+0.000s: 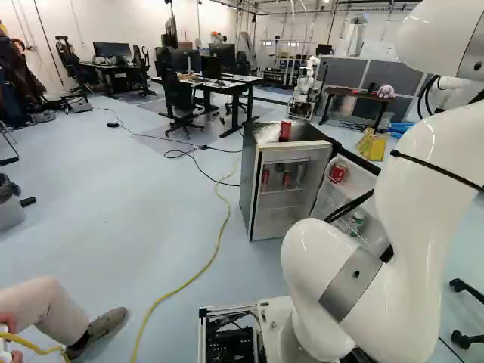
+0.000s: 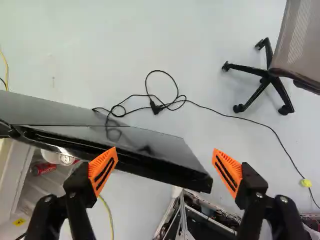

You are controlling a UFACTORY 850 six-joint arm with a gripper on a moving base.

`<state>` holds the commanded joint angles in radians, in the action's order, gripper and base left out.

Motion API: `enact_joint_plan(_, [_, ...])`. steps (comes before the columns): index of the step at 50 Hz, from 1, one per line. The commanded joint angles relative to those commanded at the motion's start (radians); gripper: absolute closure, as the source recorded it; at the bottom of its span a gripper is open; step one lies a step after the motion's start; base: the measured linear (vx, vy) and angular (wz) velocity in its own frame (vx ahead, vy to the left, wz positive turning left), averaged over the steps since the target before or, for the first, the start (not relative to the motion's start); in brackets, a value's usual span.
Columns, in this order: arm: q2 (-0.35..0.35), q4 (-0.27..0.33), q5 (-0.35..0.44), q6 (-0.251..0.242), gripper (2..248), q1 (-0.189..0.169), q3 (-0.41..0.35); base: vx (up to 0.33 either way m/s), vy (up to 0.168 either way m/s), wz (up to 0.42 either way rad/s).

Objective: Grab a drink from the fridge

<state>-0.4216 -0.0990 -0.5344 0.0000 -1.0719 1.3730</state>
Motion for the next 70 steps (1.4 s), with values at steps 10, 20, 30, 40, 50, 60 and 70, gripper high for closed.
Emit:
enact_joint_plan(10, [-0.031,0.0,0.0,0.0,3,-0.007,0.017,0.0,0.0,0.0])
enact_joint_plan(20, [-0.057,0.0,0.0,0.0,3,-0.007,0.023,0.0,0.0,0.0])
enact_joint_plan(30, [-0.083,0.0,0.0,0.0,3,-0.007,0.029,0.0,0.0,0.0])
enact_joint_plan(40, [-0.109,0.0,0.0,0.0,3,-0.008,0.035,0.0,0.0,0.0])
enact_joint_plan(50, [-0.136,0.0,0.0,0.0,3,-0.008,0.042,0.0,0.0,0.0])
enact_joint_plan(60, [-0.163,0.0,0.0,0.0,3,-0.008,0.05,0.0,0.0,0.0])
enact_joint_plan(70, [-0.19,0.0,0.0,0.0,3,-0.008,0.059,0.0,0.0,0.0])
